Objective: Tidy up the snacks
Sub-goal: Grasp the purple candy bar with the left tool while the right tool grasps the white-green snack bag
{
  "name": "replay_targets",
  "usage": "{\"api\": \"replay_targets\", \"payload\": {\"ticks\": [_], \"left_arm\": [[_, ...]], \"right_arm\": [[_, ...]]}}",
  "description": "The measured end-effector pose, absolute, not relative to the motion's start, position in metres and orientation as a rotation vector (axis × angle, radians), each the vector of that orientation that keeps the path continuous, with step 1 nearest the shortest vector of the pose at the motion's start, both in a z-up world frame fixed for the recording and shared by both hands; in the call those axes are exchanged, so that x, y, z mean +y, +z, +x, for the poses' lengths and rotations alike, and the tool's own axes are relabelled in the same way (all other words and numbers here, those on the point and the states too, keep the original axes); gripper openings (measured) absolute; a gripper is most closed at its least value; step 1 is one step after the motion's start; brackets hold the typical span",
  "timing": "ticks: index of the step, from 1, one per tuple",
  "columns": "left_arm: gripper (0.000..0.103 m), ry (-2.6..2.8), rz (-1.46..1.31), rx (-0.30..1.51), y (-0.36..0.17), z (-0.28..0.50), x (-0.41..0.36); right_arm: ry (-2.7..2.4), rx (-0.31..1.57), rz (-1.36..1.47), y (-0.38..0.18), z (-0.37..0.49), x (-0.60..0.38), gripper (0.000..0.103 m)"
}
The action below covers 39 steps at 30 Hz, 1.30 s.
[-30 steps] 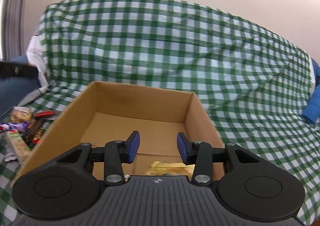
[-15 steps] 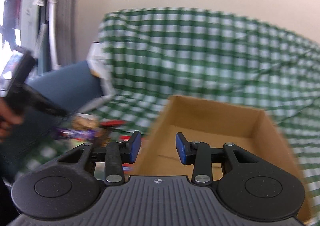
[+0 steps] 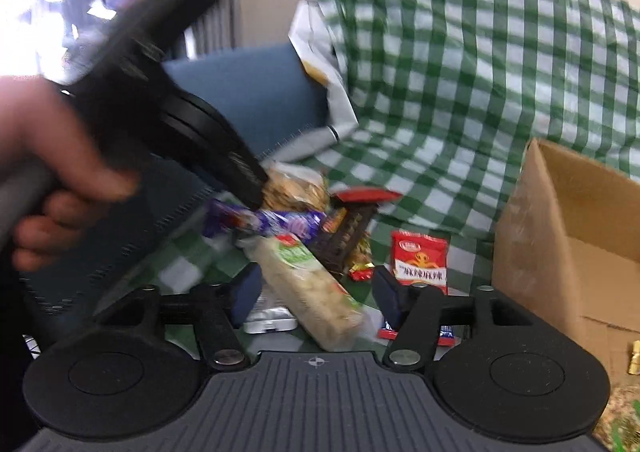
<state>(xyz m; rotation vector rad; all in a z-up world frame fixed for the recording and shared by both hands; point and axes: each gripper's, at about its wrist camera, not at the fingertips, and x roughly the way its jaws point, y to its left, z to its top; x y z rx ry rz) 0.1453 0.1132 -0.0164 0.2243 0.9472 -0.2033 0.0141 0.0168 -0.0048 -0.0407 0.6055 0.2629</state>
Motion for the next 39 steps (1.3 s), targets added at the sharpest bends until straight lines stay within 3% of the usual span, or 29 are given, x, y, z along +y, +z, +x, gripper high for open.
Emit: {"api": "replay_targets", "payload": {"ticks": [2,4,14,16,17,18,20,23,32,37,39], "left_arm": [[0.064,-0.207,0.241,0.936,-0.017,0.145,0.11],[0.068,-0.21,0.281,0.925,-0.019,0.144,0.104],[0.068,-0.199,0.416,0.956,-0.039,0.147,0.093],[0.06,-0.198,0.422,0.965,-0.041,0.147,0.094],[0.05,-0.202,0.417,0.975,-0.042,0.148,0.095],[0.044,-0.208,0.41,0.989,-0.043,0.148,0.095],[0.036,-0.224,0.41,1.002,-0.043,0.146,0.095],[0.022,-0.249,0.39,1.007,-0.04,0.143,0.096],[0.018,-0.307,0.069,1.121,-0.028,0.142,0.123],[0.018,-0.393,0.2,1.199,-0.04,0.127,0.105],[0.024,-0.391,0.277,1.191,-0.044,0.12,0.098]], "right_arm": [[0.274,0.641,-0.036,-0.016,0.025,0.019,0.081],[0.292,0.67,-0.041,-0.029,0.03,0.021,0.081],[0.308,0.721,-0.061,-0.047,0.043,0.028,0.083],[0.321,0.734,-0.053,-0.05,0.051,0.027,0.081],[0.325,0.732,-0.056,-0.051,0.051,0.027,0.078],[0.329,0.726,-0.065,-0.05,0.048,0.027,0.074],[0.345,0.706,-0.102,-0.047,0.042,0.028,0.053],[0.358,0.688,-0.172,-0.043,0.031,0.033,0.047],[0.288,0.772,-0.18,-0.024,-0.009,0.027,0.047],[0.242,0.898,-0.165,-0.026,-0.031,0.016,0.044],[0.264,0.936,-0.16,-0.029,-0.043,0.017,0.044]]}}
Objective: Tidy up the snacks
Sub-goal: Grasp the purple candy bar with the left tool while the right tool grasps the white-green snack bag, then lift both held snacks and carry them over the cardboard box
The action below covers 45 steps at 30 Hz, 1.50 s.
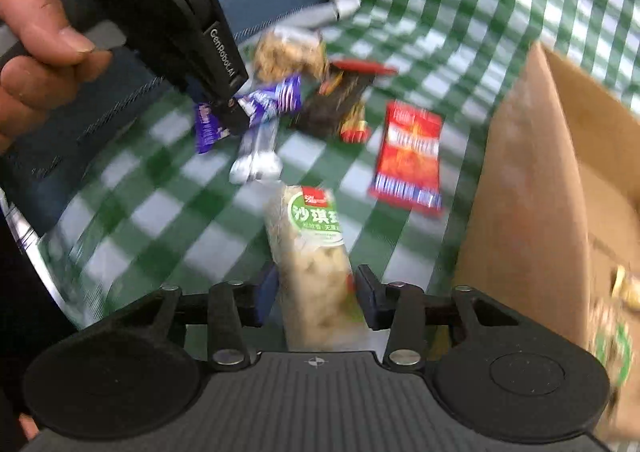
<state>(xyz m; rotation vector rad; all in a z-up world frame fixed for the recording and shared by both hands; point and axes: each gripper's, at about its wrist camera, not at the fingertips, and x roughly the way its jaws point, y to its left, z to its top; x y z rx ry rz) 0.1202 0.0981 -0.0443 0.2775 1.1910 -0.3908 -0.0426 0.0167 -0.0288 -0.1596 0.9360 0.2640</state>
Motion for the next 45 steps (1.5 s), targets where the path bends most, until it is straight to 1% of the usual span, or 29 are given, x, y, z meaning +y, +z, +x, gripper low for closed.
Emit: {"api": "replay_targets", "payload": {"ticks": [1,2,3,4,5,11,13,19,23,24,25,26,27,30,31,32,33,34,40,45], "left_arm": [[0.033,-0.377,0.302,1.176,-0.044,0.118,0.096],[0.041,-0.365,0.305,1.16,-0.042,0.117,0.095],[0.043,-0.357,0.295,1.146,-0.04,0.116,0.096],[0.043,-0.35,0.28,1.131,-0.037,0.116,0.096],[0.043,-0.341,0.27,1.116,-0.035,0.115,0.096],[0.044,-0.326,0.276,1.074,-0.032,0.123,0.082],[0.044,-0.329,0.26,1.072,-0.03,0.126,0.08],[0.044,-0.318,0.168,1.109,-0.033,0.137,0.079],[0.044,-0.245,0.221,1.147,-0.043,0.142,0.078],[0.042,-0.239,0.228,1.155,-0.045,0.143,0.078],[0.036,-0.239,0.235,1.161,-0.046,0.144,0.077],[0.024,-0.246,0.241,1.161,-0.047,0.144,0.076],[0.021,-0.254,0.249,1.157,-0.047,0.143,0.074],[0.019,-0.248,0.284,1.125,-0.045,0.141,0.072],[0.018,-0.239,0.293,1.114,-0.044,0.141,0.071],[0.018,-0.228,0.298,1.101,-0.042,0.14,0.072],[0.018,-0.219,0.3,1.09,-0.041,0.141,0.073],[0.018,-0.207,0.301,1.076,-0.039,0.14,0.075],[0.018,-0.156,0.3,0.974,-0.019,0.132,0.084],[0.018,-0.105,0.323,0.859,0.0,0.121,0.089]], "right_arm": [[0.274,0.944,-0.166,-0.03,-0.048,0.019,0.045],[0.287,0.945,-0.174,-0.031,-0.052,0.021,0.054],[0.297,0.938,-0.177,-0.031,-0.055,0.021,0.059],[0.301,0.924,-0.175,-0.031,-0.058,0.021,0.069],[0.3,0.914,-0.169,-0.031,-0.06,0.02,0.072],[0.294,0.886,-0.091,-0.031,-0.051,0.01,0.072],[0.29,0.88,-0.093,-0.033,-0.047,0.012,0.074],[0.283,0.901,-0.026,-0.04,-0.035,0.007,0.074],[0.282,0.92,-0.008,-0.044,-0.03,0.007,0.074],[0.281,0.924,-0.016,-0.046,-0.03,0.008,0.074],[0.279,0.927,-0.024,-0.047,-0.029,0.008,0.074],[0.278,0.931,-0.028,-0.049,-0.029,0.009,0.074],[0.277,0.936,-0.028,-0.05,-0.028,0.009,0.074],[0.27,0.939,-0.036,-0.052,-0.027,0.01,0.071],[0.266,0.934,-0.04,-0.051,-0.028,0.009,0.065],[0.263,0.929,-0.041,-0.05,-0.027,0.009,0.053],[0.265,0.926,-0.036,-0.049,-0.026,0.007,0.048],[0.266,0.923,-0.029,-0.048,-0.026,0.006,0.038],[0.256,0.878,-0.044,-0.036,-0.032,0.009,0.038],[0.223,0.777,-0.004,0.001,-0.036,0.003,0.038]]}}
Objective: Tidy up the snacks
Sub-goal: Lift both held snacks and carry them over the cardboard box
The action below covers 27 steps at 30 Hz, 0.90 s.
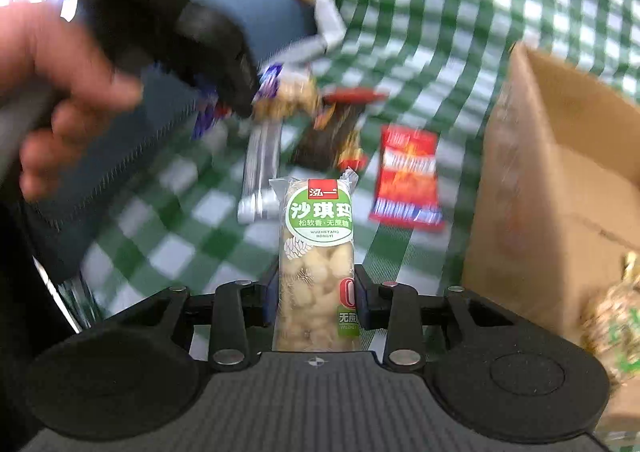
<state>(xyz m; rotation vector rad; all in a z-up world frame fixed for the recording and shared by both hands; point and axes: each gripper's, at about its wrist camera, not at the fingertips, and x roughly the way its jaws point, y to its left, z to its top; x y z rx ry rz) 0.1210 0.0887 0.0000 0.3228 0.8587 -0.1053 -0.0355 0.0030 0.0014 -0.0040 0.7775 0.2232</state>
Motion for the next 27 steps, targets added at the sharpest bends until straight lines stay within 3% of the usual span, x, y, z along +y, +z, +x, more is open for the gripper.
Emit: {"api": "replay_targets", "payload": {"ticks": [11,27], "left_arm": [[0.018,-0.11,0.375,0.648,0.031,0.091,0.066],[0.018,-0.106,0.424,0.546,0.037,0.064,0.005]], "right_arm": [[0.158,0.504,0.063,0.097,-0.064,-0.073,0.038],[-0.089,0.494,0.195,0.059,-0.072,-0.171,0.038]]}}
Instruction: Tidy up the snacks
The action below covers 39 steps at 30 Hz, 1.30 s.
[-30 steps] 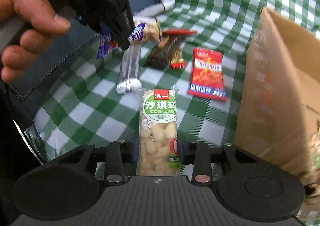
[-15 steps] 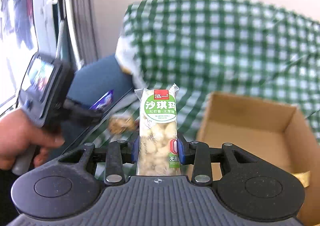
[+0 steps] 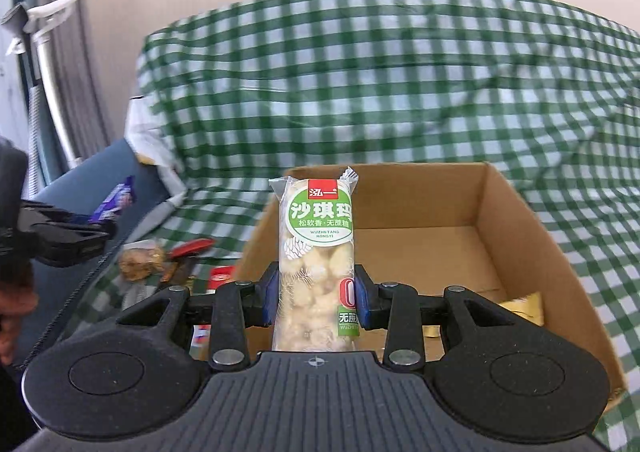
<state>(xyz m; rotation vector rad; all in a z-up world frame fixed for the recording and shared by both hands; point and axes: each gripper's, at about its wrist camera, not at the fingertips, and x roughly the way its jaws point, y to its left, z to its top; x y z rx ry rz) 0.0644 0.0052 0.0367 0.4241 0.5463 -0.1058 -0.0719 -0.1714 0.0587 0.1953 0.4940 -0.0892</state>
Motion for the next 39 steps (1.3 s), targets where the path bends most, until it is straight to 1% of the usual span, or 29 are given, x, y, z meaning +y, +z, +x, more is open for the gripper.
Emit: {"api": "replay_targets", "payload": {"ticks": [10,21,39], "left_arm": [[0.018,-0.217,0.444,0.458,0.035,0.026,-0.039],[0.018,-0.396,0.342,0.362,0.043,-0.004,-0.066],[0.018,-0.492,0.279,0.359,0.042,-0.018,-0.081]], "right_arm": [[-0.224,0.487,0.209,0.049,-0.065,-0.203,0.038],[-0.352,0.484,0.219,0.043,-0.067,-0.22,0.038],[-0.445,0.466,0.194,0.043,-0.068,-0.215,0.038]]}}
